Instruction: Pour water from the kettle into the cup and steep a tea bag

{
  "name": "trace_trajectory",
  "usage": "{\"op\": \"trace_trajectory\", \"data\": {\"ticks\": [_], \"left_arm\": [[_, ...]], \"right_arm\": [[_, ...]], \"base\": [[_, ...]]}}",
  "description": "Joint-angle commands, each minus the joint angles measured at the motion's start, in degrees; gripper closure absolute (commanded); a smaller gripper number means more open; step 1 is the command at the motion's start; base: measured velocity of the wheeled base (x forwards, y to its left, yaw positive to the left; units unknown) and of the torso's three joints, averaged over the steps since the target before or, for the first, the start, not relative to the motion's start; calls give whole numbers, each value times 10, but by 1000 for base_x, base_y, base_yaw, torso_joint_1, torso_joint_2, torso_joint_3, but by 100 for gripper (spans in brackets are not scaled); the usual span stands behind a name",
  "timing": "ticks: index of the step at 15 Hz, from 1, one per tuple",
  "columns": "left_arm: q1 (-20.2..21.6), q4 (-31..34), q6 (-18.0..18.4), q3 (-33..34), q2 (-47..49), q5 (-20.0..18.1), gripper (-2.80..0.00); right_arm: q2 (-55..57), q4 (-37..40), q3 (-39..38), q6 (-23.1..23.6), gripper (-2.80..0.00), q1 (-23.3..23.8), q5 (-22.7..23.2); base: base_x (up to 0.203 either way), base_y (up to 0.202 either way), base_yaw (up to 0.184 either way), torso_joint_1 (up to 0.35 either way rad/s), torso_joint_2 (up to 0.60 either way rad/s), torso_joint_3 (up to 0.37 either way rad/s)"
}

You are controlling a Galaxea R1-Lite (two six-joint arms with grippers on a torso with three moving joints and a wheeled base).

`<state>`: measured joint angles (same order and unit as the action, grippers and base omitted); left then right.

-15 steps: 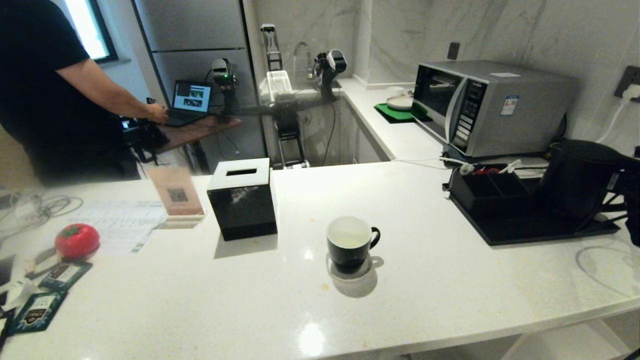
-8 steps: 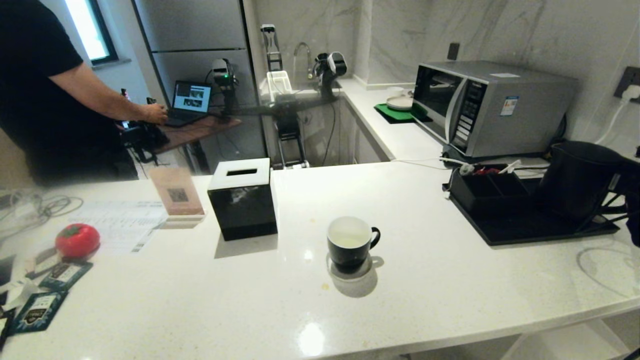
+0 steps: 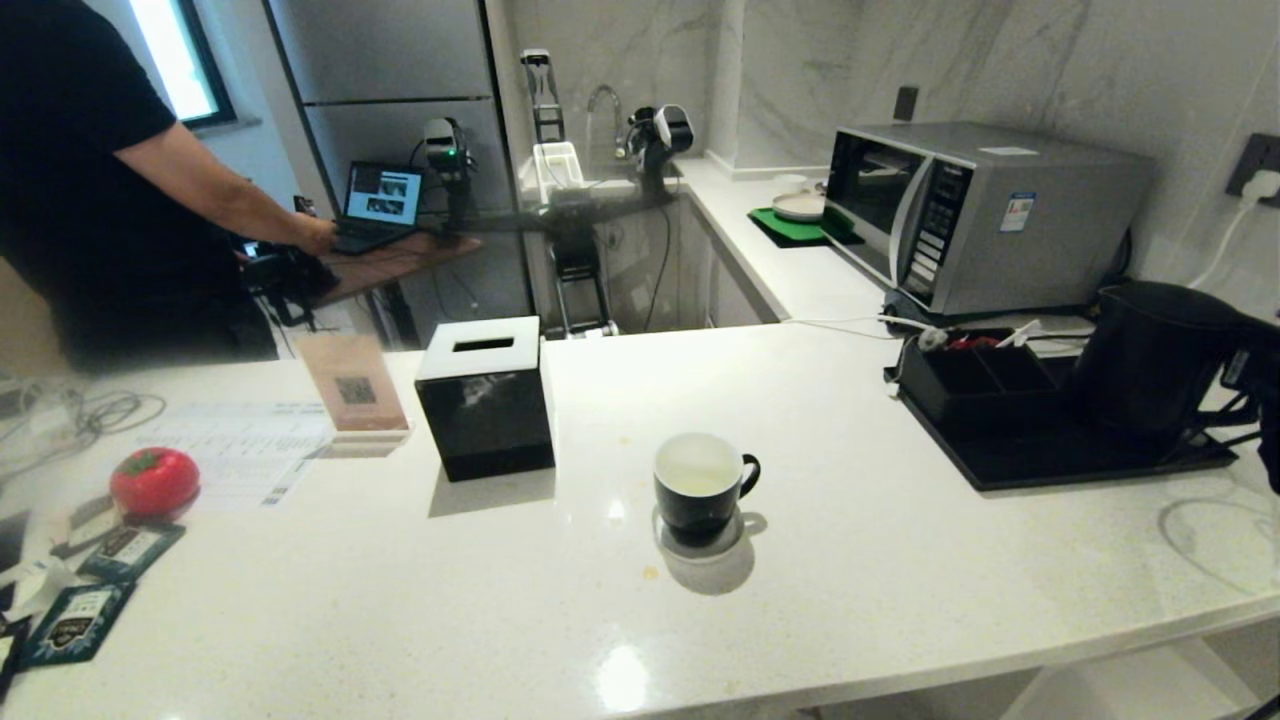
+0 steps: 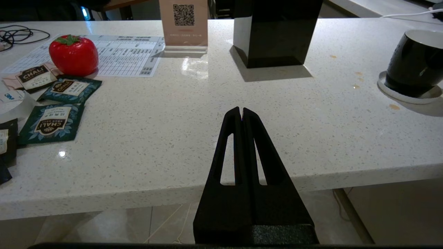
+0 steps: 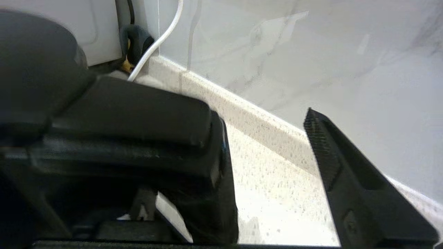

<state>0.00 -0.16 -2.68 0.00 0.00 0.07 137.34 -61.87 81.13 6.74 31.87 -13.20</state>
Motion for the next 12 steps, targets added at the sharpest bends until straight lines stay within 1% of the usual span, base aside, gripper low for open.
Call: {"op": "trace_trajectory", "data": {"ticks": [1, 7, 12], "left_arm": [[0, 0, 0, 0, 1, 0, 0], [0, 0, 0, 0, 1, 0, 0], [0, 0, 0, 0, 1, 0, 0]], "right_arm": [[-5, -4, -19, 1, -280, 0, 0], [-35, -6, -80, 0, -280, 0, 1], [-66, -24, -142, -2, -280, -1, 4]], "base": [[0, 0, 0, 0, 0, 0], [0, 0, 0, 0, 0, 0], [0, 0, 0, 0, 0, 0]]}}
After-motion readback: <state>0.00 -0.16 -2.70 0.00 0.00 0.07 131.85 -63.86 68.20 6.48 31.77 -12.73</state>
